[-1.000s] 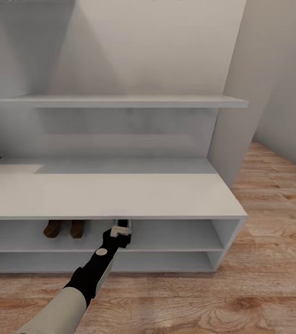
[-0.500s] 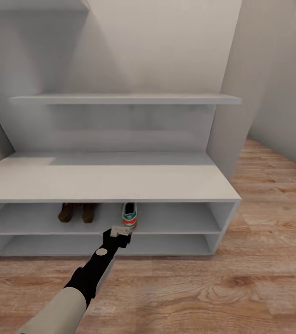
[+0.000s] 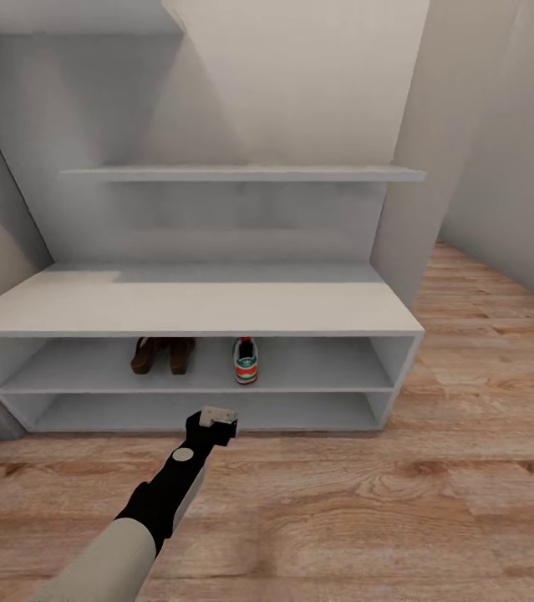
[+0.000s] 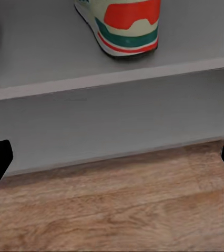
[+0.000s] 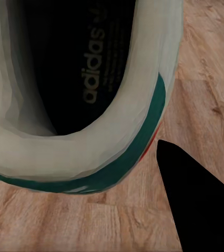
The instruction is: Pick up the two gym shoes and the two sandals from the corridor floor and place them onto the hallstand (shoe rack) in the corridor, making sure they are on the rack and not on the floor. Arrange them so the two gym shoes are next to each other and the two sandals are next to each other.
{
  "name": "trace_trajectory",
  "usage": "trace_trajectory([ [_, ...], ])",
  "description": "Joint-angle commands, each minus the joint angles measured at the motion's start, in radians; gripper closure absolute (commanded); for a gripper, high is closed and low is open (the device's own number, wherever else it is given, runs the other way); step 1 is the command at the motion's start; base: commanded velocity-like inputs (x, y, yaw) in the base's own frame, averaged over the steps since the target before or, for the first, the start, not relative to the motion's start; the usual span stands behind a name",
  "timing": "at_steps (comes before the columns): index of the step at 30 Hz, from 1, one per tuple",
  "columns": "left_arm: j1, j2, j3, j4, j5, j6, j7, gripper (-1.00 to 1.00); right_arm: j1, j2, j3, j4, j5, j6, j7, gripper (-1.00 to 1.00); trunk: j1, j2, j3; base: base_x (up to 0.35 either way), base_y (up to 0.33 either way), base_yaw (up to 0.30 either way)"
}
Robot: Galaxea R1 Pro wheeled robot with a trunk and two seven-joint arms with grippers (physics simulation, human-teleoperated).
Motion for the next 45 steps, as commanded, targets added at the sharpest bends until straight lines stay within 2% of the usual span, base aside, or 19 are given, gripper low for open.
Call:
trace_trajectory([
  [1,0.001,0.000,-0.002,0.000,-0.008,-0.012,0.005,-1.00,-0.001,0.000,0.000,-0.002,0.004,0.005,0.000,1.00,-0.001,0.000,-0.001,-0.331,0.092,0.000],
  [7,0.008,0.000,-0.002,0.001,-0.007,-0.073,0.005,-1.00,-0.002,0.000,-0.002,-0.003,0.004,0.005,0.000,1.00,-0.001,0.000,-0.001,-0.321,0.120,0.000],
  [10,0.008,0.004,0.000,0.001,-0.002,-0.076,0.004,-1.00,-0.001,0.000,-0.001,-0.002,0.003,0.005,0.000,1.00,-0.001,0.000,-0.001,-0.286,0.213,0.000],
  [12,0.009,0.021,0.001,0.002,0.029,-0.077,0.002,-1.00,-0.002,0.000,-0.001,-0.002,0.003,0.005,0.000,1.00,-0.001,0.000,-0.001,-0.282,0.222,0.000],
  [14,0.009,0.035,0.001,0.002,0.077,-0.078,-0.005,-1.00,-0.001,0.000,-0.001,-0.002,0.004,0.005,0.000,1.00,-0.001,0.000,-0.001,-0.280,0.225,0.000],
  [15,0.009,0.041,0.001,0.003,0.115,-0.079,-0.016,-1.00,-0.001,0.000,-0.001,-0.002,0.004,0.006,0.000,1.00,-0.001,0.000,-0.001,-0.280,0.226,0.000],
  [16,0.009,0.051,0.001,0.003,0.156,-0.079,-0.040,-1.00,-0.001,0.000,-0.001,-0.002,0.004,0.006,0.000,1.00,-0.001,0.000,-0.001,-0.280,0.227,0.000],
  [17,0.009,0.057,0.001,0.004,0.173,-0.079,-0.053,-1.00,-0.001,0.000,-0.001,-0.002,0.004,0.006,0.000,1.00,-0.001,0.000,-0.001,-0.280,0.227,0.000],
  [19,0.010,0.088,0.001,0.011,0.217,-0.080,-0.111,-1.00,-0.001,0.000,-0.001,-0.002,0.004,0.006,0.000,1.00,-0.001,0.000,-0.001,-0.280,0.227,0.000],
  [22,0.010,0.134,0.001,0.016,0.239,-0.086,-0.202,-1.00,-0.001,0.000,-0.001,-0.002,0.004,0.006,0.000,1.00,-0.001,0.000,-0.001,-0.280,0.227,0.000],
  [24,0.011,0.168,0.002,0.030,0.259,-0.133,-0.311,-1.00,-0.001,0.000,-0.001,-0.002,0.004,0.006,0.000,1.00,-0.001,0.000,-0.001,-0.278,0.226,0.000],
  [26,0.011,0.182,0.002,0.059,0.277,-0.186,-0.372,-1.00,-0.001,0.000,-0.001,-0.002,0.003,0.006,0.000,1.00,-0.001,0.000,-0.001,-0.255,0.219,0.000],
  [27,0.012,0.197,0.003,0.096,0.304,-0.248,-0.444,-1.00,-0.001,0.000,-0.001,-0.002,0.003,0.005,0.000,1.00,-0.001,0.000,-0.001,-0.218,0.199,0.000],
  [29,0.012,0.202,0.003,0.107,0.317,-0.266,-0.480,-1.00,-0.001,0.000,-0.001,-0.002,0.003,0.005,0.000,1.00,-0.001,0.000,-0.001,-0.211,0.194,0.000],
  [31,0.012,0.213,0.004,0.122,0.342,-0.289,-0.589,-1.00,-0.001,0.000,-0.001,-0.002,0.003,0.005,0.001,1.00,-0.001,0.000,-0.001,-0.193,0.177,0.000],
  [34,0.012,0.242,0.003,0.126,0.353,-0.295,-0.684,-1.00,-0.001,0.000,-0.002,-0.002,0.003,0.005,0.000,1.00,-0.001,0.000,-0.001,-0.163,0.150,0.000],
  [39,0.012,0.256,0.004,0.126,0.357,-0.296,-0.729,-1.00,-0.002,0.000,-0.002,-0.002,0.003,0.006,0.000,1.00,-0.001,0.000,-0.001,-0.075,0.141,0.000],
  [45,0.012,0.259,0.005,0.123,0.359,-0.295,-0.742,-1.00,-0.001,0.000,-0.001,-0.002,0.003,0.006,0.001,1.00,-0.001,0.000,-0.001,-0.010,0.282,0.000],
])
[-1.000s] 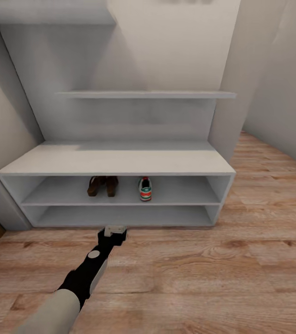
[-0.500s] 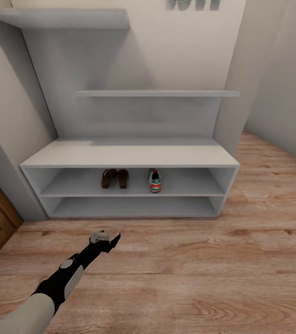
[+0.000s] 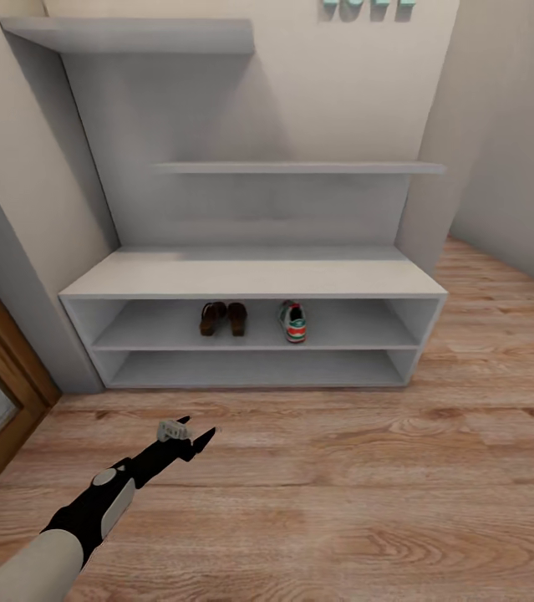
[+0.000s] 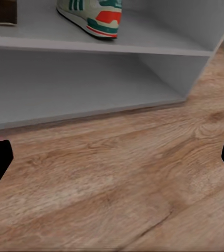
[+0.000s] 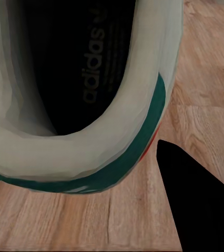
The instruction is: Pick up the two gym shoes and the two sandals from the corridor floor and place them onto the hallstand (shoe rack) in the corridor, making sure they are on the rack and not on the floor. Arrange them so the two gym shoes are next to each other and the two sandals are next to each other.
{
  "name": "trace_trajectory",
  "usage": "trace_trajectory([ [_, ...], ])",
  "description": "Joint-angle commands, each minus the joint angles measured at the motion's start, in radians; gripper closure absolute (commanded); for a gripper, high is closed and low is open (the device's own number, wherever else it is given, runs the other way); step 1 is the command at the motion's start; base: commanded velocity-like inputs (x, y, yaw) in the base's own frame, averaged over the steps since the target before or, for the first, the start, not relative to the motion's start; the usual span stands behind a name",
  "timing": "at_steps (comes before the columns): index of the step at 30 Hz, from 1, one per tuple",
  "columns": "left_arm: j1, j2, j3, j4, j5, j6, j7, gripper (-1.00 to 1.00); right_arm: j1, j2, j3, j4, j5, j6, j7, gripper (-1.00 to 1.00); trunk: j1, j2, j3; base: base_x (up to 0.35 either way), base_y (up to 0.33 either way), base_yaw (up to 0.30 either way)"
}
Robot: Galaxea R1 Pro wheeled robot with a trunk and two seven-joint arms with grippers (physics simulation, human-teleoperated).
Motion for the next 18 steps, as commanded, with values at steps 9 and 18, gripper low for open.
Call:
trace_trajectory([
  [9,-0.001,0.003,-0.007,0.001,0.007,-0.006,-0.013,-1.00,-0.001,0.000,0.000,-0.002,0.004,0.006,0.000,1.00,0.000,0.000,-0.001,-0.001,0.159,0.000],
  [18,-0.001,0.058,0.105,0.005,0.080,-0.008,-0.431,-1.00,-0.001,0.003,0.001,0.000,0.004,0.005,0.000,1.00,0.000,0.000,-0.001,0.000,0.006,0.000],
])
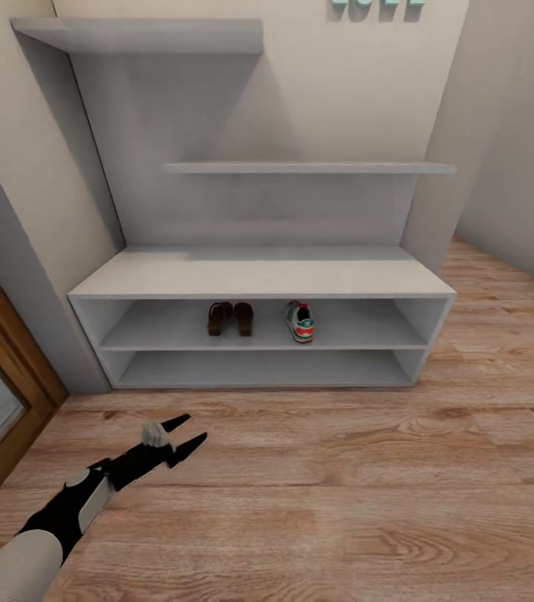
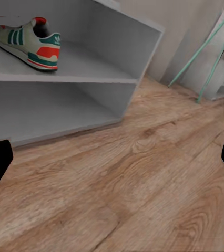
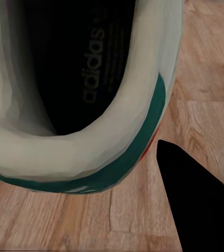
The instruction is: Pick up the two gym shoes and the two sandals from the corridor floor and place them onto the hallstand (shoe rack) in the corridor, making sure they are on the rack and not on the floor. Arrange them so the two gym shoes are next to each other and the two sandals are next to each other.
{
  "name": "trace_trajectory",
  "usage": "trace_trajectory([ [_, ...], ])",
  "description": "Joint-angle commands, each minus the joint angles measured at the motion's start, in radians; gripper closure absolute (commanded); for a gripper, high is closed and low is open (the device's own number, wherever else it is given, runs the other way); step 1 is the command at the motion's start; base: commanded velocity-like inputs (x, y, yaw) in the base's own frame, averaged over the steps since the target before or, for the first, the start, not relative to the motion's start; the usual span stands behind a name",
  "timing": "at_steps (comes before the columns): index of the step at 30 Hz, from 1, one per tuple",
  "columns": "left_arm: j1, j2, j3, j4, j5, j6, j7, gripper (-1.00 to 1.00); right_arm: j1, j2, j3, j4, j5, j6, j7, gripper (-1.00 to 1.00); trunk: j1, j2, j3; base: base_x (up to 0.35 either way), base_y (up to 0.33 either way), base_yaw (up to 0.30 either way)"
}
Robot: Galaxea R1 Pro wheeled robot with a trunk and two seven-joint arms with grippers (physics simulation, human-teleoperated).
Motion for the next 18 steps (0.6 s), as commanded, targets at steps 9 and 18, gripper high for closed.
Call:
trace_trajectory([
  [9,-0.001,0.006,0.068,0.003,0.046,-0.001,-0.101,-1.00,-0.001,0.155,0.071,0.005,0.004,0.004,0.003,1.00,0.000,0.000,-0.001,0.000,0.000,0.000],
  [18,-0.001,0.004,0.068,0.004,0.045,-0.001,-0.103,-1.00,-0.001,0.337,0.590,0.069,-0.005,0.004,0.004,1.00,0.000,0.000,-0.001,0.000,0.000,0.000],
])
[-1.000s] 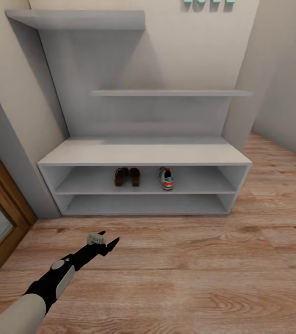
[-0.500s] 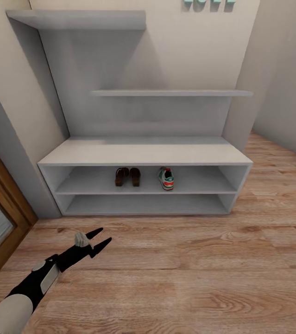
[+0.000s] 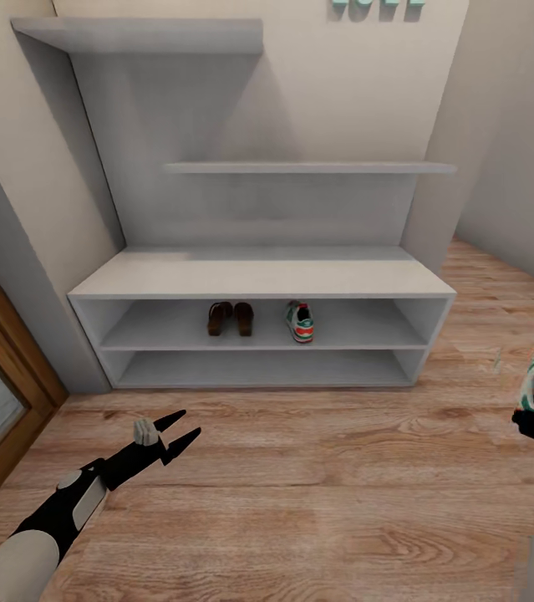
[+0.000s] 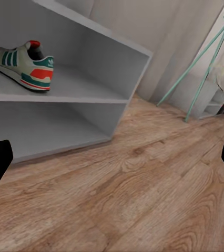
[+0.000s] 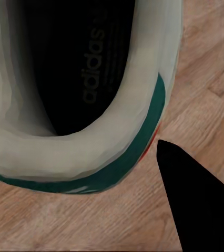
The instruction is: Pick up the two gym shoes and the two sandals from the corridor floor and place them onto the hallstand (shoe rack) in the corridor, making sure they are on the rack and not on the floor. Arrange them so the two gym shoes are next to each other and the two sandals are next to each other.
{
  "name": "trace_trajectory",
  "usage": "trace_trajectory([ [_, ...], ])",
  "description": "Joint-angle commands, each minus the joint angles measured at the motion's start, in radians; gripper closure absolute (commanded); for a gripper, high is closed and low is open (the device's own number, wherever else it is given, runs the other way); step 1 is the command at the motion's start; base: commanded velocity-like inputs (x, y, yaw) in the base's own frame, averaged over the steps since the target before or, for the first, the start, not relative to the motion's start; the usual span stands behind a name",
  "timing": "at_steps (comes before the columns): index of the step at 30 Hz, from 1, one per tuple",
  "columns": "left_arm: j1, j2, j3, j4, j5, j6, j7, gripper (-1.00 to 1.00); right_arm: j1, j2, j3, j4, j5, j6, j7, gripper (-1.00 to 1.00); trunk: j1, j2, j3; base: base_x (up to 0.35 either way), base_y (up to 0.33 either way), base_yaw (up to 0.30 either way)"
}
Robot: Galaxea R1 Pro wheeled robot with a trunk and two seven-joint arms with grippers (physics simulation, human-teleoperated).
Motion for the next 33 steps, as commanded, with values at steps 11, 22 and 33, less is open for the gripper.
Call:
trace_trajectory([
  [11,0.000,0.000,0.000,0.001,0.002,-0.006,-0.003,-1.00,-0.005,0.101,0.474,0.064,-0.025,0.082,0.001,1.00,0.000,0.000,-0.001,0.000,0.000,0.000],
  [22,0.000,-0.001,-0.002,-0.001,0.000,-0.006,-0.003,-1.00,-0.005,0.173,0.708,0.070,-0.072,0.331,0.044,1.00,0.000,0.000,-0.001,0.000,0.000,0.000],
  [33,0.000,-0.005,-0.003,-0.001,-0.001,-0.006,-0.003,-1.00,-0.014,0.207,0.722,0.077,-0.070,0.337,0.045,1.00,0.000,0.000,-0.001,0.000,0.000,0.000],
])
